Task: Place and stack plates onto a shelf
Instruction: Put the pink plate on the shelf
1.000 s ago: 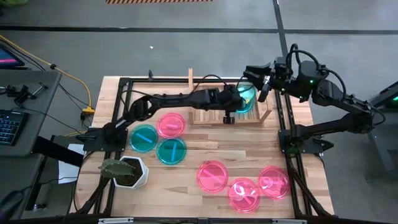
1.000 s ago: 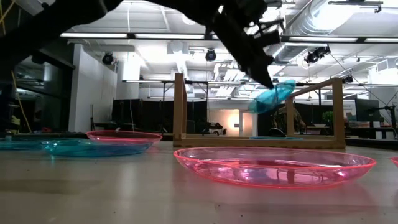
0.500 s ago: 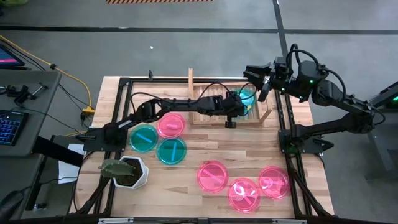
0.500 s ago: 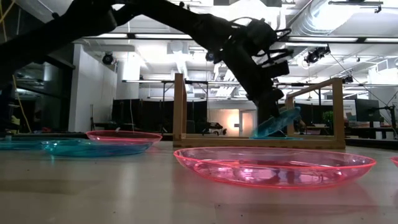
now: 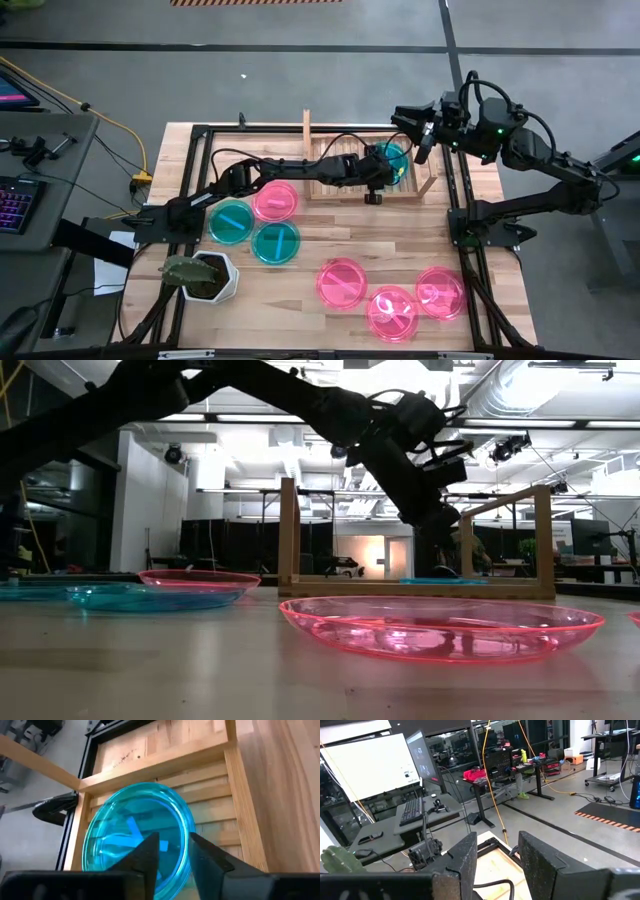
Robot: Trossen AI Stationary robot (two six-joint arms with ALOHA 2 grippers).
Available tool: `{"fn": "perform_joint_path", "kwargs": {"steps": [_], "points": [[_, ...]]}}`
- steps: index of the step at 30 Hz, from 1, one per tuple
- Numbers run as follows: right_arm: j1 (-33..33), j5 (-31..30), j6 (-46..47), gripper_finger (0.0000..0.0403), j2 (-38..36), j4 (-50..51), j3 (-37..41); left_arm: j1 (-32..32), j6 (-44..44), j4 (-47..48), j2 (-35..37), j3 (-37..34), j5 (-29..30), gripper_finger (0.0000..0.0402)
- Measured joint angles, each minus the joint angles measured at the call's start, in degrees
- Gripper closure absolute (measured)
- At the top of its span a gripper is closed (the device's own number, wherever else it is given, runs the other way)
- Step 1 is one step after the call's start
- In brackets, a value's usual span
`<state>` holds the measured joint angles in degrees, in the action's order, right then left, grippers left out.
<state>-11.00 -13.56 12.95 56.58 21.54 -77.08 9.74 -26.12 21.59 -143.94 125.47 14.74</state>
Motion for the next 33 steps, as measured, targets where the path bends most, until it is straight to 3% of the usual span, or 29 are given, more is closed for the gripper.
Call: {"fn": "perform_joint_path", "kwargs": {"steps": [4,9,13,20,27,33], "points": [[0.0,0.0,-0.1,0.0274,0.0,0.0,0.0,0.0,-0.1,2.6,0.6,1.2,3.5,0.0262],[0.0,0.0,-1.4,0.0274,0.0,0.0,0.0,0.5,1.3,15.8,3.8,5.5,4.2,0.0230],[0.0,0.0,-1.5,0.0274,0.0,0.8,0.0,2.5,8.3,24.3,9.5,6.3,-2.4,0.0221],[0.0,0.0,-2.7,0.0274,0.0,4.0,0.0,6.9,21.7,34.4,22.2,5.3,-21.2,0.0226],[0.2,0.3,-2.3,0.0274,0.0,7.9,0.0,5.6,23.1,26.9,39.9,-8.0,-28.8,0.0231],[0.3,1.3,2.7,0.0274,0.0,12.7,0.0,3.7,30.1,-4.0,59.3,-36.5,-35.7,0.0231]]}}
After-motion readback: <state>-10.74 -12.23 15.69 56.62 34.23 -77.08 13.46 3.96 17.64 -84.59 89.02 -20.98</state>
